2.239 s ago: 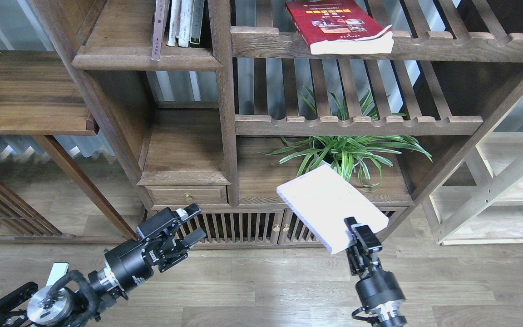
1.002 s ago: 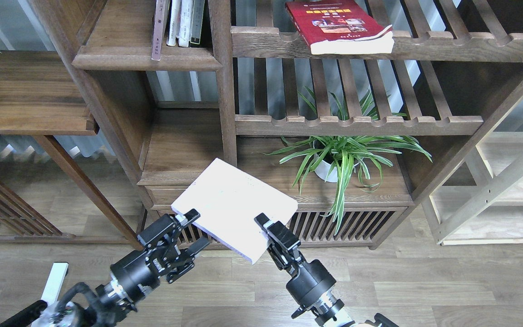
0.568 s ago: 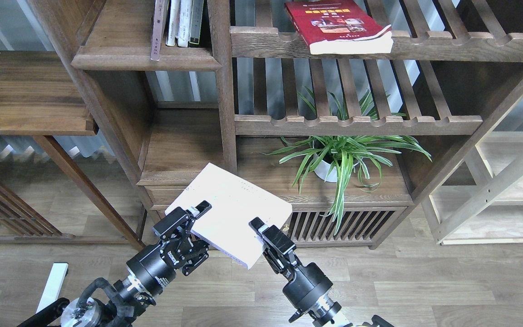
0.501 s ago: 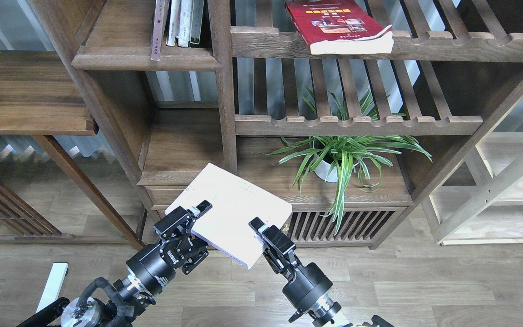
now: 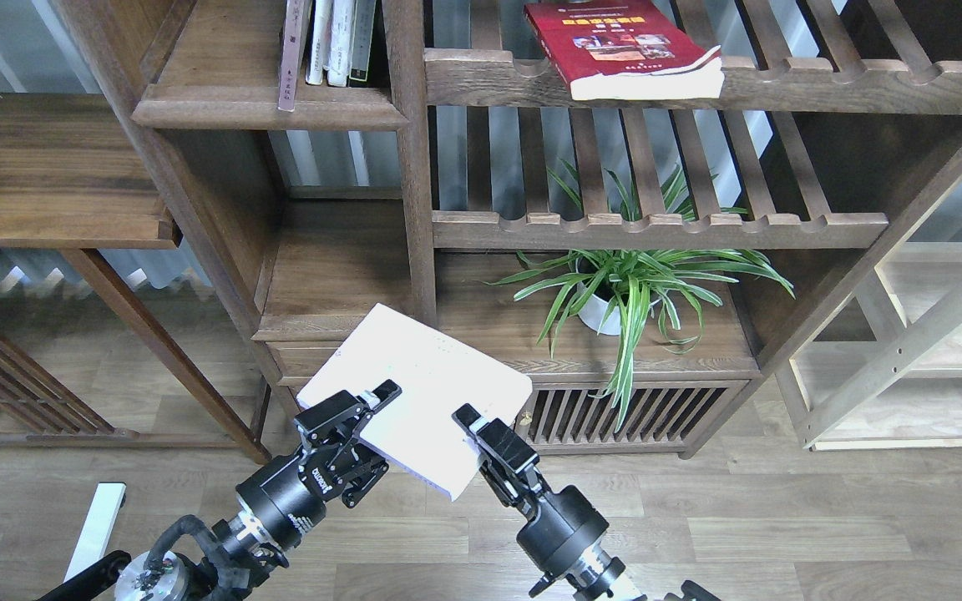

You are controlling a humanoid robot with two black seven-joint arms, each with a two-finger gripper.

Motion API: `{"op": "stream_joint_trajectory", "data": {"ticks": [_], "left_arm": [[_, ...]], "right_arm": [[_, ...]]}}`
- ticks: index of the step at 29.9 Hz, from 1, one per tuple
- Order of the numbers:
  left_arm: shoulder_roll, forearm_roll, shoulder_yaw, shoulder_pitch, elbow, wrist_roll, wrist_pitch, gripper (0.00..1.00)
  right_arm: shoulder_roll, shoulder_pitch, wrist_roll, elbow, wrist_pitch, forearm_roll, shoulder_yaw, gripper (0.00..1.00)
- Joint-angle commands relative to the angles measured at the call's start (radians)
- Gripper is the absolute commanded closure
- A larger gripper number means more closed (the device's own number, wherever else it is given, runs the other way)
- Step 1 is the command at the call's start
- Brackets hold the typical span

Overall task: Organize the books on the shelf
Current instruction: 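Hold the white book between both grippers and grasp its edge with the left gripper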

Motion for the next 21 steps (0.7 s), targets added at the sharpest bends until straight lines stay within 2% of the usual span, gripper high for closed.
{"op": "stream_joint_trajectory", "data": {"ticks": [1,7,14,17,21], "left_arm": [[-0.017,-0.003,-0.013,-0.001,-0.002,-0.004,0.0,0.7],[-0.038,-0.003,-0.014,-0.001,-0.004,-0.004,0.0,0.91],[-0.038,-0.001,-0.014,0.004,-0.004,-0.007,0.0,0.95],[-0.032,-0.001,-0.016,0.004,-0.002,-0.007,0.0,0.96],[-0.027,-0.001,-0.018,0.004,-0.001,-0.007,0.0,0.96]], "right_arm": [[0.0,0.0,0.0,-0.002,0.0,-0.003,-0.007,0.95],[0.0,0.0,0.0,-0.002,0.0,-0.005,-0.007,0.94],[0.0,0.0,0.0,-0.003,0.0,-0.006,-0.007,0.91],[0.0,0.001,0.0,-0.005,0.0,-0.006,-0.007,0.82],[0.0,0.008,0.0,-0.006,0.0,-0.006,-0.007,0.76]]}}
